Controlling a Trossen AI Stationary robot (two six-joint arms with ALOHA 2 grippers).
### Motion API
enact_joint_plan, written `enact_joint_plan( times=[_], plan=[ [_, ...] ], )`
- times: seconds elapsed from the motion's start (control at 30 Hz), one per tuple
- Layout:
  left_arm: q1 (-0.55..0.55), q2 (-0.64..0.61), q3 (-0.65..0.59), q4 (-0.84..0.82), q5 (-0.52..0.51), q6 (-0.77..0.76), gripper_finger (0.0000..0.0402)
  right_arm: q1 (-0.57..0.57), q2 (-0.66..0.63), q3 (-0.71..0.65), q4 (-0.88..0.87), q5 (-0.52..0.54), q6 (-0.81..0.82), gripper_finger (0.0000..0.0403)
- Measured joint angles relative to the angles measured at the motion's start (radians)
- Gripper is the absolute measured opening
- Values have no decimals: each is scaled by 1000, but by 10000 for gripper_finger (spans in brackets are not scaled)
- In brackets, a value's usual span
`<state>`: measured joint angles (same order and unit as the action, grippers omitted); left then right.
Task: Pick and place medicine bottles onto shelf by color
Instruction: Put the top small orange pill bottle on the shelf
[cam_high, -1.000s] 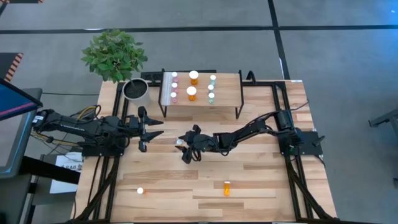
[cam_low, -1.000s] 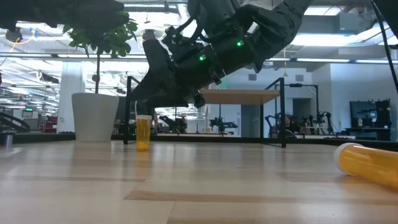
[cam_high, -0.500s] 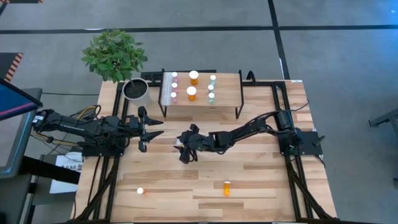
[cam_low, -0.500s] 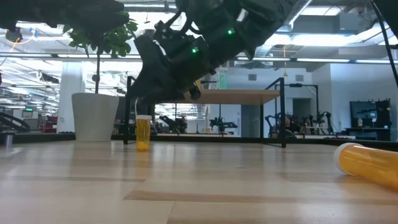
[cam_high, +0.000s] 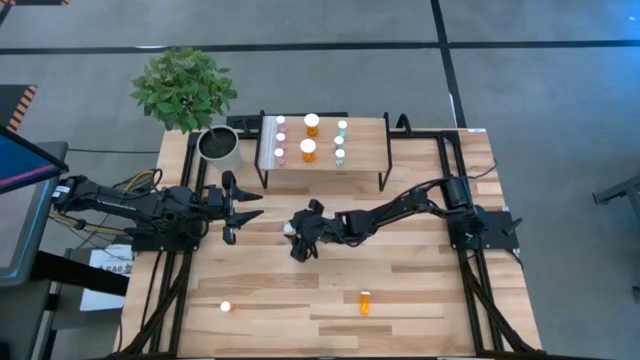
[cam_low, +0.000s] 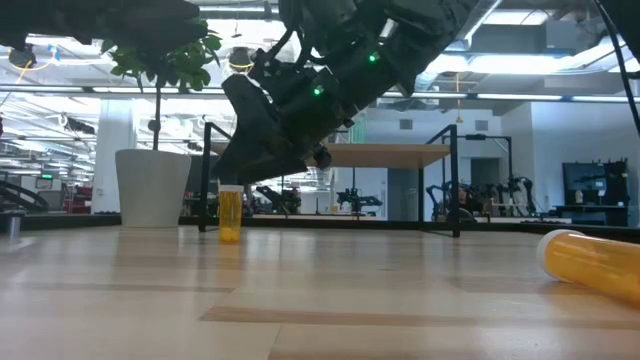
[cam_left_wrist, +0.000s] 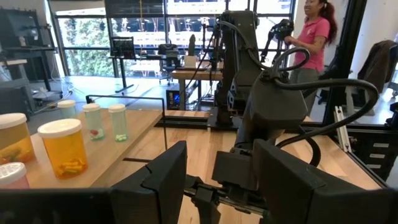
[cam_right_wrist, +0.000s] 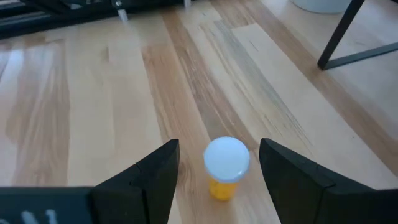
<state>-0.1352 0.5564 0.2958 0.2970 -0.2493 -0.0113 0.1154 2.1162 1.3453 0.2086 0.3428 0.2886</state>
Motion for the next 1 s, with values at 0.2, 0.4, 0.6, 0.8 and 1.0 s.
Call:
enact_joint_plan(
  times=[0.2, 0.4, 0.6, 0.8, 1.0],
  plan=[
    [0, 0, 0, 0, 0, -1, 173, -6, 0, 0, -27, 1, 3, 245],
    [0, 0, 0, 0, 0, -1, 173, -20, 0, 0, -24, 1, 10, 245],
    [0, 0, 0, 0, 0, -1, 173, -27, 39, 1, 22, -34, 41, 245],
    [0, 0, 0, -10, 2, -1, 173, -30, 117, 33, 56, -57, 52, 245],
    [0, -1, 0, -12, 3, -1, 173, -33, 102, 40, -6, -51, 43, 245]
  ],
)
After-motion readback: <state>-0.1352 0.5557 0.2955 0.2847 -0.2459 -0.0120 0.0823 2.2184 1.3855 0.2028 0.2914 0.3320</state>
